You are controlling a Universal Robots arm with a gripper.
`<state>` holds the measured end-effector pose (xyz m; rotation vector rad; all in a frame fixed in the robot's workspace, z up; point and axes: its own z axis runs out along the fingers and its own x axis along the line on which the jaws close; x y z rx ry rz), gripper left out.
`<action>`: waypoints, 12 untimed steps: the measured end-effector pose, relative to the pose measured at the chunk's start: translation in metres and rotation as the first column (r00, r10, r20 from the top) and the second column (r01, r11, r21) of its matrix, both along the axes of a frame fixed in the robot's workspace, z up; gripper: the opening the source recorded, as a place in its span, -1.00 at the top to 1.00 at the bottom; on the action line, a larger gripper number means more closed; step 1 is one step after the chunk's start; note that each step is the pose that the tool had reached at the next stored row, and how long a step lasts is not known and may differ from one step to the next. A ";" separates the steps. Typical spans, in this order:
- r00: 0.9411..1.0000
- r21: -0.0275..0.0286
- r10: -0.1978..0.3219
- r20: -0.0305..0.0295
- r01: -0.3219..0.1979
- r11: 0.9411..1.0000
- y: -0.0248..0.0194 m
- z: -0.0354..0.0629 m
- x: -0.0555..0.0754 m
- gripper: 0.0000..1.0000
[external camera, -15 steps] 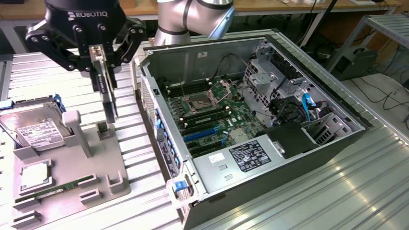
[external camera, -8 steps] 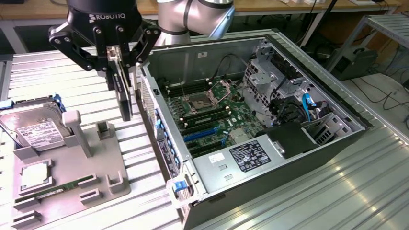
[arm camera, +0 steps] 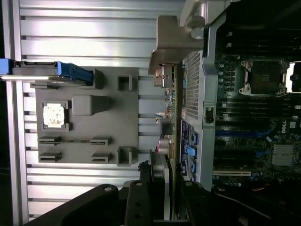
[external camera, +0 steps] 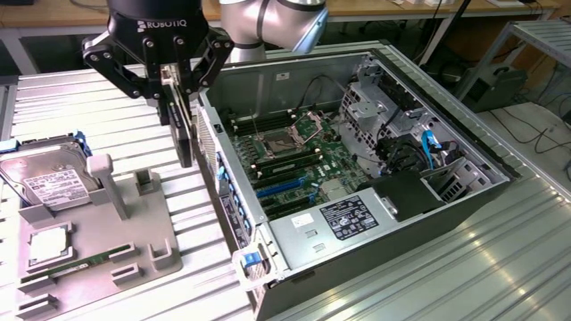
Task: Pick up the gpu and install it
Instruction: 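Pick up the gpu and move the gpu toward the slot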
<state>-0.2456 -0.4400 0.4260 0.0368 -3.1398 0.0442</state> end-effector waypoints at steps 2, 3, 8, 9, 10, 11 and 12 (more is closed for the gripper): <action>1.000 0.000 0.000 0.000 0.000 1.000 0.0000 -0.0002 0.003 0.44; 1.000 0.000 0.000 0.000 0.000 1.000 0.0000 -0.0002 0.004 0.44; 1.000 0.000 0.000 0.000 0.000 1.000 0.0000 -0.0005 0.011 0.44; 1.000 0.000 0.000 0.000 0.000 1.000 0.0000 -0.0006 0.013 0.44; 1.000 0.000 0.000 0.000 0.000 1.000 0.0000 -0.0007 0.014 0.44; 1.000 0.000 0.000 0.000 0.000 1.000 0.0000 -0.0008 0.016 0.44; 1.000 0.000 0.000 0.000 0.000 1.000 0.0000 -0.0008 0.017 0.44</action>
